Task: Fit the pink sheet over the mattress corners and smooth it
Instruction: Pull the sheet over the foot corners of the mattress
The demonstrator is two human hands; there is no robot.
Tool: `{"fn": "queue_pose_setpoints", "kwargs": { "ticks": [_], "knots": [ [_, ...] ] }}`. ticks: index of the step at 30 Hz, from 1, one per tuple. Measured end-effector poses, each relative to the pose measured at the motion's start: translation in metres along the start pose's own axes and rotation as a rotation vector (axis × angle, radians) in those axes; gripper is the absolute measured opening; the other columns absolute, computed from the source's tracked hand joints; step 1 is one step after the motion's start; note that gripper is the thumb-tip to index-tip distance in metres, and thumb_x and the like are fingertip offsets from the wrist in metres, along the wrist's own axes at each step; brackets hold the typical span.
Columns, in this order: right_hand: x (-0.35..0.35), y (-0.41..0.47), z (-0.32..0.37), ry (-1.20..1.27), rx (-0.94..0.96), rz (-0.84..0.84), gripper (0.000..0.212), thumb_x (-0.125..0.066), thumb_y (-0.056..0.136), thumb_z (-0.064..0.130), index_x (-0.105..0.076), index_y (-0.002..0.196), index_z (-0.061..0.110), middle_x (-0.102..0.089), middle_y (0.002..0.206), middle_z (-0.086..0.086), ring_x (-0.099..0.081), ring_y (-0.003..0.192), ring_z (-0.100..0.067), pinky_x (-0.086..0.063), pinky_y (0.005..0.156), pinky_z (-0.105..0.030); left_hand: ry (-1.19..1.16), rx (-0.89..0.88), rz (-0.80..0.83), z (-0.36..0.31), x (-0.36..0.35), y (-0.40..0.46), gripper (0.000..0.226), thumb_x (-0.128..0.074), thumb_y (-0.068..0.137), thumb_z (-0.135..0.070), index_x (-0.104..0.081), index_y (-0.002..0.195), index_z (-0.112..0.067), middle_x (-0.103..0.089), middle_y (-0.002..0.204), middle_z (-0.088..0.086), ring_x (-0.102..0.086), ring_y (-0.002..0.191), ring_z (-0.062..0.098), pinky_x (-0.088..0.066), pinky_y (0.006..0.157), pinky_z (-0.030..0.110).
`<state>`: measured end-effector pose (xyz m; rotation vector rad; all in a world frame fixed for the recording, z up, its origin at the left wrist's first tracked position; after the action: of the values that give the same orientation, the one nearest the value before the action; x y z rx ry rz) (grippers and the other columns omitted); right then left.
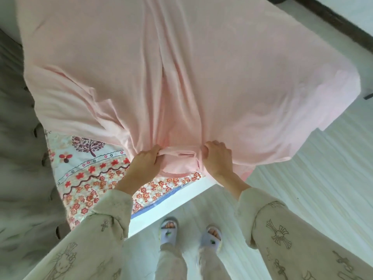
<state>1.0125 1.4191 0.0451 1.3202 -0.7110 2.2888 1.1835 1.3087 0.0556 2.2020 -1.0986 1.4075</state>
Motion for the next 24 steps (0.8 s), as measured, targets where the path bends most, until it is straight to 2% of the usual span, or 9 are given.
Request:
{"fn": "queue_pose_setpoints", "kwargs": {
  "ticks": [4, 6, 8, 12, 15, 17, 19, 22, 24],
  "knots": [
    [-0.028, -0.030, 0.010, 0.135, -0.299, -0.022, 0.035, -0.035, 0.099, 0.028, -0.057, 0.109, 0.004, -0.058, 0.112, -0.015, -0.052, 0.108, -0.034, -0.041, 0.087, -0.039, -0.152, 0.173, 0.028, 0.032, 0.010, -0.011, 0.022, -0.035, 0.097, -0.017, -0.053, 0.108, -0.010, -0.061, 0.068, 0.005, -0.059, 0.054, 0.026, -0.051, 0.048, 0.029],
    [-0.053, -0.042, 0.011, 0.182, -0.427, 0.167, 0.051, -0.027, 0.099, 0.039, -0.059, 0.110, 0.001, -0.064, 0.111, -0.016, -0.058, 0.107, -0.035, -0.043, 0.088, -0.037, -0.292, 0.270, 0.026, 0.037, 0.012, -0.012, 0.018, -0.035, 0.097, -0.014, -0.053, 0.101, -0.014, -0.055, 0.064, 0.000, -0.050, 0.049, 0.018, -0.040, 0.039, 0.015],
    [-0.082, -0.060, 0.031, 0.371, -0.526, 0.359, 0.063, -0.024, 0.096, 0.051, -0.058, 0.118, 0.003, -0.065, 0.114, -0.017, -0.060, 0.108, -0.034, -0.047, 0.092, -0.038, -0.394, 0.319, 0.023, 0.043, 0.016, -0.017, 0.018, -0.033, 0.097, -0.012, -0.051, 0.097, -0.016, -0.052, 0.065, -0.002, -0.044, 0.051, 0.013, -0.035, 0.040, 0.014],
    [-0.117, -0.072, 0.074, 1.470, -0.927, 0.431, 0.078, -0.036, 0.088, 0.066, -0.039, 0.136, 0.004, -0.051, 0.133, -0.017, -0.051, 0.123, -0.033, -0.047, 0.090, -0.048, -0.523, 0.320, 0.003, 0.057, 0.032, -0.020, 0.020, -0.032, 0.096, -0.010, -0.052, 0.096, -0.013, -0.053, 0.073, 0.000, -0.046, 0.061, 0.013, -0.035, 0.054, 0.022],
    [-0.118, -0.060, 0.092, 2.106, -0.934, 0.216, 0.056, -0.049, 0.091, 0.051, -0.049, 0.125, 0.006, -0.059, 0.114, -0.011, -0.057, 0.109, -0.027, -0.055, 0.078, -0.041, -0.519, 0.266, 0.039, 0.069, 0.043, -0.018, 0.021, -0.033, 0.096, -0.009, -0.054, 0.097, -0.010, -0.052, 0.075, 0.002, -0.045, 0.063, 0.016, -0.036, 0.056, 0.022],
    [-0.122, -0.053, 0.096, 2.141, -0.946, 0.025, 0.039, -0.055, 0.093, 0.031, -0.054, 0.127, 0.012, -0.064, 0.114, -0.006, -0.061, 0.102, -0.023, -0.059, 0.069, -0.032, -0.506, 0.214, 0.097, 0.076, 0.044, -0.021, 0.019, -0.033, 0.097, -0.009, -0.052, 0.094, -0.008, -0.047, 0.066, 0.000, -0.040, 0.055, 0.013, -0.031, 0.047, 0.013],
    [-0.123, -0.054, 0.098, 2.049, -1.014, -0.065, 0.040, -0.057, 0.089, 0.018, -0.055, 0.129, 0.018, -0.062, 0.126, -0.005, -0.060, 0.111, -0.024, -0.056, 0.073, -0.031, -0.452, 0.169, 0.128, 0.083, 0.040, -0.027, 0.017, -0.034, 0.097, -0.010, -0.052, 0.095, -0.009, -0.048, 0.066, -0.001, -0.041, 0.054, 0.012, -0.032, 0.048, 0.014],
    [-0.121, -0.069, 0.091, 1.920, -1.094, -0.157, 0.020, -0.056, 0.089, 0.014, -0.059, 0.108, 0.017, -0.064, 0.110, -0.005, -0.060, 0.093, -0.021, -0.052, 0.066, -0.030, -0.223, 0.067, 0.059, 0.096, 0.030, -0.039, 0.027, -0.040, 0.094, -0.007, -0.051, 0.118, -0.012, -0.060, 0.096, 0.005, -0.058, 0.084, 0.021, -0.049, 0.074, 0.030],
    [-0.116, -0.085, 0.083, 1.872, -1.119, -0.198, 0.008, -0.054, 0.092, 0.015, -0.056, 0.099, 0.019, -0.060, 0.100, -0.002, -0.057, 0.086, -0.018, -0.049, 0.063, -0.028, -0.049, -0.013, 0.079, 0.099, 0.016, -0.050, 0.046, -0.045, 0.086, -0.004, -0.043, 0.130, -0.015, -0.054, 0.120, 0.010, -0.052, 0.111, 0.029, -0.044, 0.096, 0.047]
  ]
}}
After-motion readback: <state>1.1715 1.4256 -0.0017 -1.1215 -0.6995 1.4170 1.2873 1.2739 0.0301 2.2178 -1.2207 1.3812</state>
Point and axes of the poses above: each hand's wrist, its own y-axis towards the middle knuckle, its own x-axis out of the back of the hand, z = x × y, the point moved 2 cm from there along y, towards the middle knuckle
